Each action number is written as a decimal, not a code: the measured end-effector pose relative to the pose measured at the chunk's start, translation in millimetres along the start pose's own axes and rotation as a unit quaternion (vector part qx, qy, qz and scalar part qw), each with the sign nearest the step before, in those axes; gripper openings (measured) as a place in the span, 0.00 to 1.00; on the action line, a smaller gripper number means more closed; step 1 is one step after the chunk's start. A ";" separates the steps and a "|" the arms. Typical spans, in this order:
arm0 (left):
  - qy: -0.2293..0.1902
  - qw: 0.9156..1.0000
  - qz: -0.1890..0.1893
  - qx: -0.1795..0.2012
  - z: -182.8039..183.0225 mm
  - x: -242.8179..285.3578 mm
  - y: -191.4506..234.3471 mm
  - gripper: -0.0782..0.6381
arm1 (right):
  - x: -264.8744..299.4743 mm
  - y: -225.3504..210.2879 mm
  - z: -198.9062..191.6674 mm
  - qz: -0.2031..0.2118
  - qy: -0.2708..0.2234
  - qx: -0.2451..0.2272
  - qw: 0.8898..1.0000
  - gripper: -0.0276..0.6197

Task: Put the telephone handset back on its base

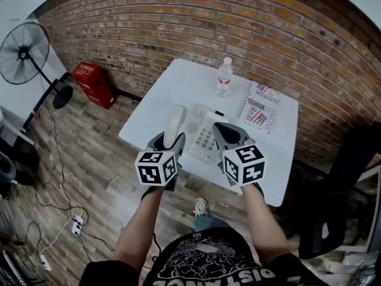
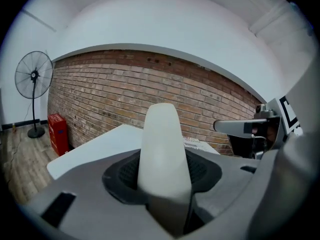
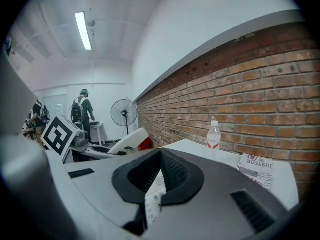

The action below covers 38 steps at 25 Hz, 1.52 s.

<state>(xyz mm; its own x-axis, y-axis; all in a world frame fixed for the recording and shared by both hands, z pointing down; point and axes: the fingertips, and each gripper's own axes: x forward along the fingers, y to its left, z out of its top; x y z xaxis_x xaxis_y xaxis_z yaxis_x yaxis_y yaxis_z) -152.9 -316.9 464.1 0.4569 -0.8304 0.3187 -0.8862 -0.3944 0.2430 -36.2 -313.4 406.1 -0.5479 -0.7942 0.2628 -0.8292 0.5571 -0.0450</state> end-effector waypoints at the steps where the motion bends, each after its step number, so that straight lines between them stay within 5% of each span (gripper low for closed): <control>1: 0.007 1.000 -0.003 0.002 -1.7 11.0 0.0 0.38 | 4.5 -6.4 -0.6 -0.002 0.003 0.001 1.000 0.05; 18: 0.119 0.991 -0.024 0.047 -44.5 128.6 4.4 0.38 | 48.4 -75.1 -26.1 -0.020 0.041 0.022 0.999 0.05; 38: 0.200 0.975 0.004 0.092 -68.5 157.4 13.9 0.38 | 69.7 -93.9 -38.0 -0.008 0.054 0.040 0.998 0.05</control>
<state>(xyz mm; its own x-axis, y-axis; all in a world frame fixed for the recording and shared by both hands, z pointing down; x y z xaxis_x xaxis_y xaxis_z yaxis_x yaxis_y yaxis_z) -88.1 -426.1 580.5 0.4096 -0.6292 0.6605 -0.8721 -0.4826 0.0811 7.6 -411.9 465.2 -0.5225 -0.7703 0.3655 -0.8467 0.5193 -0.1161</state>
